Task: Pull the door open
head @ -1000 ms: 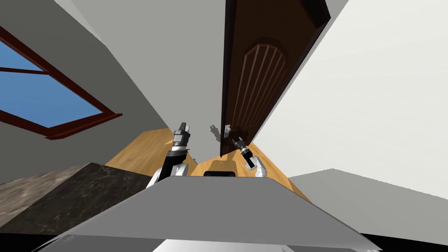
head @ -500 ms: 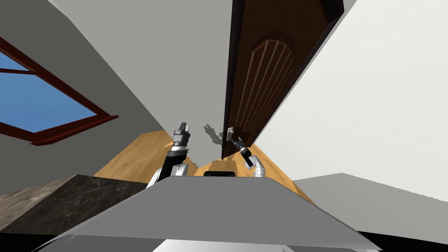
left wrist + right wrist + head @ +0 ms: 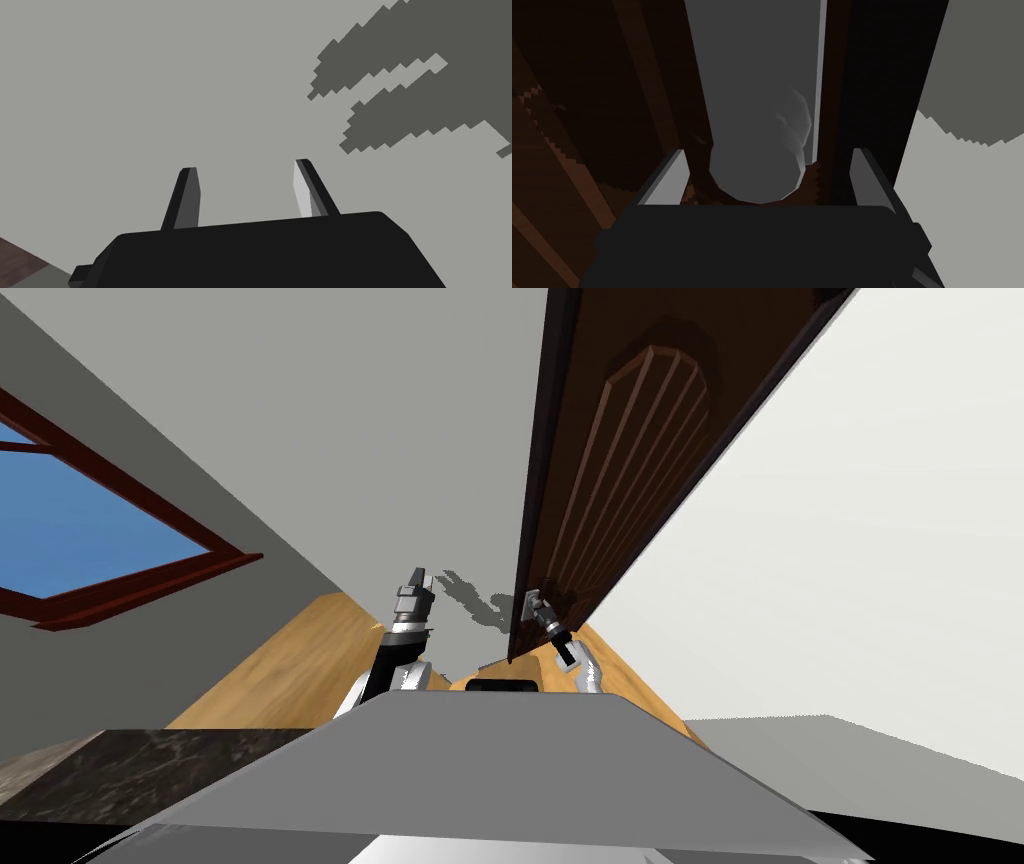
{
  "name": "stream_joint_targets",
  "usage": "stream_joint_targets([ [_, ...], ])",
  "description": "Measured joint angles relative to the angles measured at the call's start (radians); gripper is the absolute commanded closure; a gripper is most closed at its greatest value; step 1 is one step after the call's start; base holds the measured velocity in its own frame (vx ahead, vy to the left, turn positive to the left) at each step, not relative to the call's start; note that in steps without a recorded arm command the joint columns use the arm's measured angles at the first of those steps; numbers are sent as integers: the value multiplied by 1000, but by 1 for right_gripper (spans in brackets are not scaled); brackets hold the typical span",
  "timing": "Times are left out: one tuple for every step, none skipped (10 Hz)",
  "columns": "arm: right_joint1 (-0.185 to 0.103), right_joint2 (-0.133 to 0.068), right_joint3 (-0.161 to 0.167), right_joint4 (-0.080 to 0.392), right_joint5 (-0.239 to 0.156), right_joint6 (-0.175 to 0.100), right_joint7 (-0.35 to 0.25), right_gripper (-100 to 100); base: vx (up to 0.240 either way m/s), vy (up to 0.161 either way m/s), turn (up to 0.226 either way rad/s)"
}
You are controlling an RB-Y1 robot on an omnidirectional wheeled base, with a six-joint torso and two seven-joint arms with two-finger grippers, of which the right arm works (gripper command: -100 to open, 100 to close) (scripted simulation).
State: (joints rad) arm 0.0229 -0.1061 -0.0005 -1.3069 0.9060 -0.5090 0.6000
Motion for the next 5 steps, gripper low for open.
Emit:
stream_joint_targets([
  [-1, 0, 0, 1, 0, 1, 1, 100, -8, 2, -8],
  [-1, 0, 0, 0, 0, 0, 0, 100, -31, 4, 3],
  [-1, 0, 0, 1, 0, 0, 0, 100, -22, -1, -5],
  [0, -1, -1, 1, 0, 1, 0, 100, -12, -3, -3],
  [1, -1, -1, 2, 0, 2, 0, 100, 0, 0, 0],
])
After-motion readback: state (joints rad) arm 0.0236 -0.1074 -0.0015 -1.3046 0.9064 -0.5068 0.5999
